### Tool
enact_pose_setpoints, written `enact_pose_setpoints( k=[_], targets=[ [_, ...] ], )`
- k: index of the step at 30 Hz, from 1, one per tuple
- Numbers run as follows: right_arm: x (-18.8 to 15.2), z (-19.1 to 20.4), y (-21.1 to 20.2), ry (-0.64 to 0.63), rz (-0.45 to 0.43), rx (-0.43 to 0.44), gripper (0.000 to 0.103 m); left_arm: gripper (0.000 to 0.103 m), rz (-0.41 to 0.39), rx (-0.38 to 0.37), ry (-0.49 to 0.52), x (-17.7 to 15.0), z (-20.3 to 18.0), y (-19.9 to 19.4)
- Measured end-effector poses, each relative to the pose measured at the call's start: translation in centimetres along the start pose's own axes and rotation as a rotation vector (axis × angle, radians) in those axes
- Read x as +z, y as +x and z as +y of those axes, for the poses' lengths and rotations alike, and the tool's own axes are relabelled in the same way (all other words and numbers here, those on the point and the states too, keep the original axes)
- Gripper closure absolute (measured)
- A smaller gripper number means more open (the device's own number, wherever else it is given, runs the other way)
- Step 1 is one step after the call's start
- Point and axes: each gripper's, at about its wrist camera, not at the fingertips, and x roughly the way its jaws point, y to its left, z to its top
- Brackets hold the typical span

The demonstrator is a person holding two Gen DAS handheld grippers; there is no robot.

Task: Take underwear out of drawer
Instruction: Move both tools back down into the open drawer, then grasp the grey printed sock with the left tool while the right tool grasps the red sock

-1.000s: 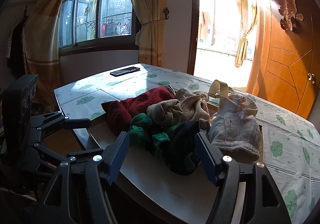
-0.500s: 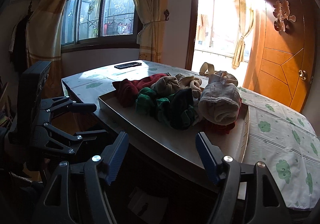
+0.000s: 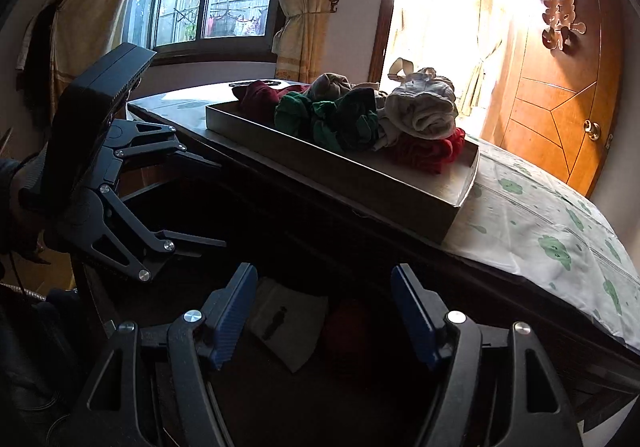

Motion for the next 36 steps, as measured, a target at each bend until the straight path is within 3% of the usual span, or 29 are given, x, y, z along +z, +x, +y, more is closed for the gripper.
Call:
enact_pose_setpoints(
  k=[8, 14, 30, 31, 33, 36],
  targets=[
    [-0.6, -0.5, 0.3, 0.029, 0.005, 0.008, 0.032, 0.025, 0.098, -0.091, 0.138, 1.2, -2.6, 3.2],
    [-1.1, -0.9, 0.4, 0.054, 0.016, 0.002, 0.032, 0.025, 0.157, -0.157, 0.162, 2.2, -3.5, 5.8],
    [-1.5, -2.0, 1.0, 0.082, 0.068, -0.006, 0.031, 0.025, 0.235, -0.174, 0.301, 1.9, -6.6, 10.6],
    [-1.5, -2.0, 1.2, 0.079, 0.079, -0.007, 0.031, 0.027, 0.239, -0.169, 0.308, 1.8, -6.7, 10.8],
    [-1.5, -2.1, 1.5, 0.079, 0.095, -0.003, 0.031, 0.059, 0.271, -0.187, 0.327, 1.5, -6.9, 11.1],
    [-1.6, -2.3, 1.9, 0.086, 0.120, 0.008, 0.031, 0.076, 0.288, -0.203, 0.323, 1.1, -6.8, 11.9]
  ],
)
